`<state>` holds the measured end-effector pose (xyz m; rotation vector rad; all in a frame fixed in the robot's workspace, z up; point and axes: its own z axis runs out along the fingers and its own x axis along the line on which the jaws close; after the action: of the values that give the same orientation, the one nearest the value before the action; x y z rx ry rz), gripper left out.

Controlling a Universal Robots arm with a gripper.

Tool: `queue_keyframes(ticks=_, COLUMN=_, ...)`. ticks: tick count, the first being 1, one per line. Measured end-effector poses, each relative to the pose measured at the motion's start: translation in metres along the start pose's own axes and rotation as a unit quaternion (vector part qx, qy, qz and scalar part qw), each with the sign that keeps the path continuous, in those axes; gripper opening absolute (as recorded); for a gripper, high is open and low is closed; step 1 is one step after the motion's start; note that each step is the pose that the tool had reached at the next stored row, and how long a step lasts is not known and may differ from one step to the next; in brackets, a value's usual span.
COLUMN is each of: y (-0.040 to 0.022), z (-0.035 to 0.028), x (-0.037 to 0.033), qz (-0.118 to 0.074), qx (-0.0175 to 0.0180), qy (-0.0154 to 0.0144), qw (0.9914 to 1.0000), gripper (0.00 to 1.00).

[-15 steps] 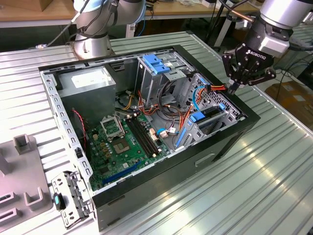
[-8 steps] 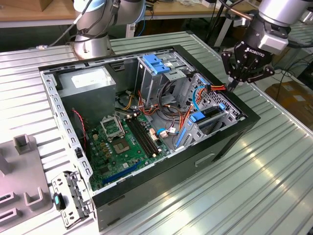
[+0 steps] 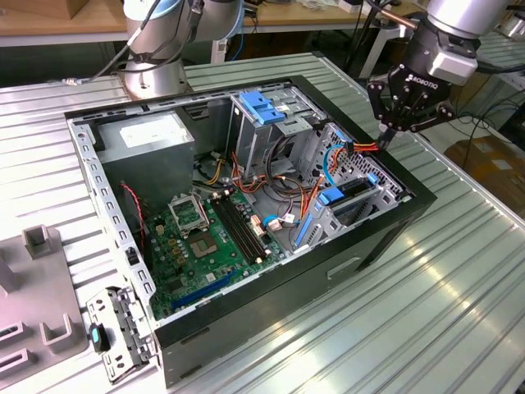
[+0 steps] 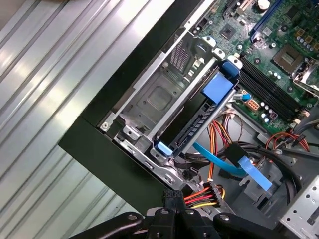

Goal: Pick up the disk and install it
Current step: 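Insert the first disk wire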

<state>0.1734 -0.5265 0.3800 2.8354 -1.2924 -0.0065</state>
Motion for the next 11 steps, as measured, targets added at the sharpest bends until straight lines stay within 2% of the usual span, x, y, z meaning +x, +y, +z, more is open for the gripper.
queue_keyframes(ticks=3, y=-0.0002, z=0.0002, x=0.0, qz=-0.027, qx=0.0001, qy=0.0007, qw=0.99963, gripper=0.11)
queue_keyframes(ticks=4, y=-0.0003, z=0.0003, x=0.0, qz=-0.033, qx=0.0002, qy=0.0009, qw=0.99946, gripper=0.17)
queue_keyframes(ticks=5, y=-0.0006, z=0.0004, x=0.0001, qz=-0.039, qx=0.0002, qy=0.001, qw=0.99923, gripper=0.17)
queue_keyframes(ticks=6, y=-0.0008, z=0.0005, x=0.0002, qz=-0.044, qx=0.0003, qy=0.0011, qw=0.99902, gripper=0.24)
queue_keyframes(ticks=11, y=-0.0048, z=0.0021, x=0.0, qz=-0.073, qx=0.0004, qy=0.0019, qw=0.99736, gripper=0.24)
